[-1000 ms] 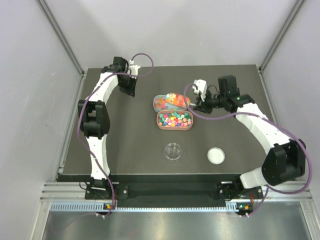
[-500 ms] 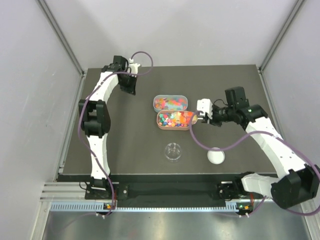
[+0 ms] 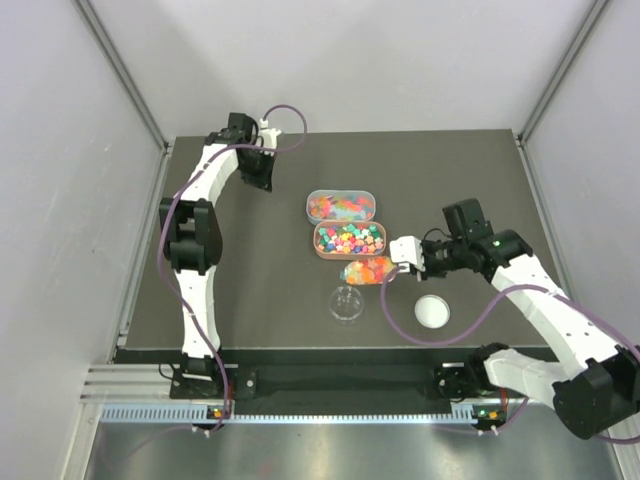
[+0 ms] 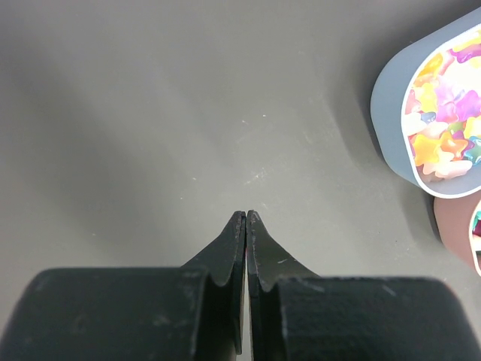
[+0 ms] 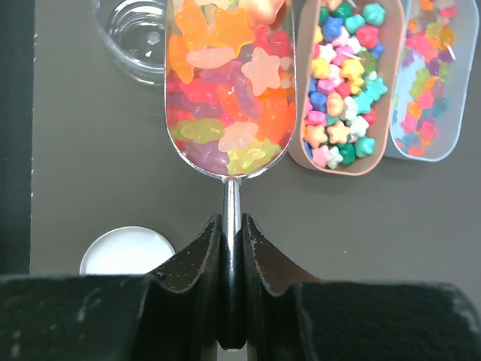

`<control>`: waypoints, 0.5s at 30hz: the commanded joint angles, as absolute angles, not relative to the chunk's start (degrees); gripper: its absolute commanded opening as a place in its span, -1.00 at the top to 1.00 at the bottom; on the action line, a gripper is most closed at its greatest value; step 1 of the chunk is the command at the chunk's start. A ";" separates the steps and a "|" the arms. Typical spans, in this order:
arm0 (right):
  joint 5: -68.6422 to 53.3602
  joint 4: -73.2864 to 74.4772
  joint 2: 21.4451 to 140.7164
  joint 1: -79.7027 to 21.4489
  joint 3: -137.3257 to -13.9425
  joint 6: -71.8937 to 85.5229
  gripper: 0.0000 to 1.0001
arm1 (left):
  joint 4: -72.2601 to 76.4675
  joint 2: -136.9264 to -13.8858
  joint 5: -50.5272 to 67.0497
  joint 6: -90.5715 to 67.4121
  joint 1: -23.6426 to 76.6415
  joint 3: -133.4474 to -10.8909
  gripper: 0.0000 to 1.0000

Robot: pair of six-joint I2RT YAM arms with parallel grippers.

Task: Pack the candies
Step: Place the fake candies in the packing bottle.

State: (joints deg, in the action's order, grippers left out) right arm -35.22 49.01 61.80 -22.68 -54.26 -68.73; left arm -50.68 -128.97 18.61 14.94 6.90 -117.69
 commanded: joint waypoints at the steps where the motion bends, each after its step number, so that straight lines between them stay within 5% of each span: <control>1: -36.13 48.69 58.98 -25.04 -53.09 -72.68 1.00 | -50.01 -128.14 19.60 14.94 6.86 -118.74 0.94; 15: -32.00 49.48 61.43 -28.38 -52.12 -76.73 1.00 | -50.27 -127.18 21.00 14.42 6.59 -117.42 0.94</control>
